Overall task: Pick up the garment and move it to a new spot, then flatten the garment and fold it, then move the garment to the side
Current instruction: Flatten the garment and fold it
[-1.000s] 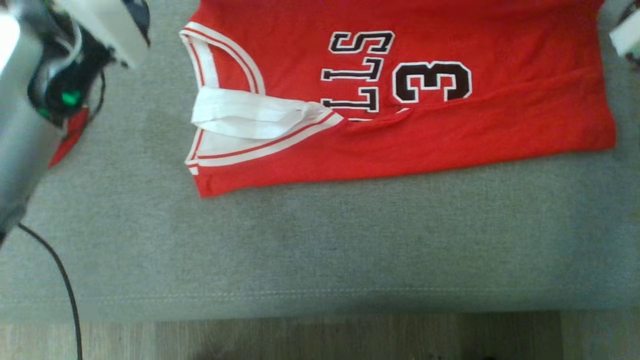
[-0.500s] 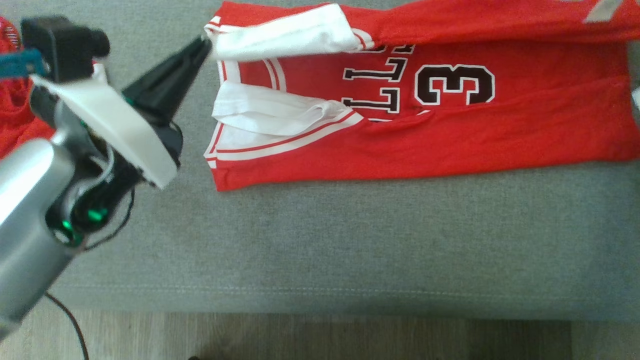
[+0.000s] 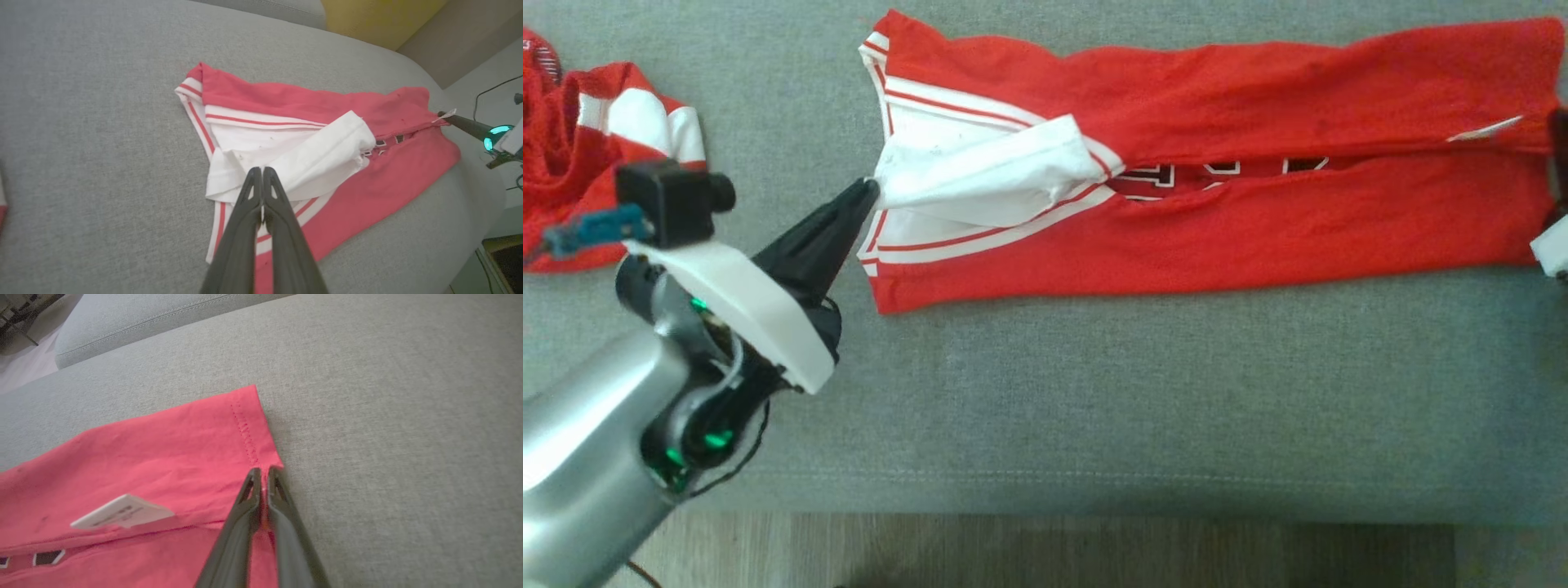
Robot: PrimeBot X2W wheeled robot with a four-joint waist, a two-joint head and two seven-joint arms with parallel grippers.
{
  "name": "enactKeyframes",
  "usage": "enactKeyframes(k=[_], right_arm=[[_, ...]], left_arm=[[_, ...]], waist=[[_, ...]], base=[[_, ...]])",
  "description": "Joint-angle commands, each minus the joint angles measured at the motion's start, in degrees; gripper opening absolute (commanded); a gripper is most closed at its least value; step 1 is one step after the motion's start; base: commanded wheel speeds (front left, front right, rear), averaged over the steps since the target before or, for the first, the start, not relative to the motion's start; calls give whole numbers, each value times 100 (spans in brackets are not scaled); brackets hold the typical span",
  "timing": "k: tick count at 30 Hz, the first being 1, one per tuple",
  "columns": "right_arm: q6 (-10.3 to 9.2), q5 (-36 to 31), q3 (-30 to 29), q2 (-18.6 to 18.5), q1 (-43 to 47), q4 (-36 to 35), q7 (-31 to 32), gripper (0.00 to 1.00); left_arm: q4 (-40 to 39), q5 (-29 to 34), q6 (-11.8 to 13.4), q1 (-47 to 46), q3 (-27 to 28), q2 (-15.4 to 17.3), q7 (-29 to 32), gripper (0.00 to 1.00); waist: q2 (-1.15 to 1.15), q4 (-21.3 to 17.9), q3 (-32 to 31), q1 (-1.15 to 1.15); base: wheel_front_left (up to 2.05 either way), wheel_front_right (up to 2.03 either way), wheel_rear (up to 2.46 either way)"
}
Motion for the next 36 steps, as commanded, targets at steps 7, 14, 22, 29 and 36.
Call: enactKeyframes(k=[7,14,22,29,36], right_arm=[[35,-212,-267,151,523,-490,-333,100],[35,-408,-551,682,1382,-1087,-1108,100],[35,-488,-677,1110,1870,-890,-1692,100],[35,-678,-1017,1066,1684,-374,-1867,100],[35,-1253,-1522,839,1013,527,-1722,100]], left_arm=[[450,527,429,230,186,-350,-968,100],[539,1615,1384,980,666,-1075,-1385,100],[19,3708,1716,2247,1689,-2154,-1390,100],[-127,4967,1489,2863,1937,-2713,-1391,100],[-22,5382,1057,3102,2088,-3144,-1391,100]], waist=[[0,-31,-354,0],[0,-34,-941,0],[0,221,-1442,0],[0,649,-1604,0],[0,966,-1598,0]], base=[[0,0,0],[0,0,0],[0,0,0],[0,0,0],[0,0,0]])
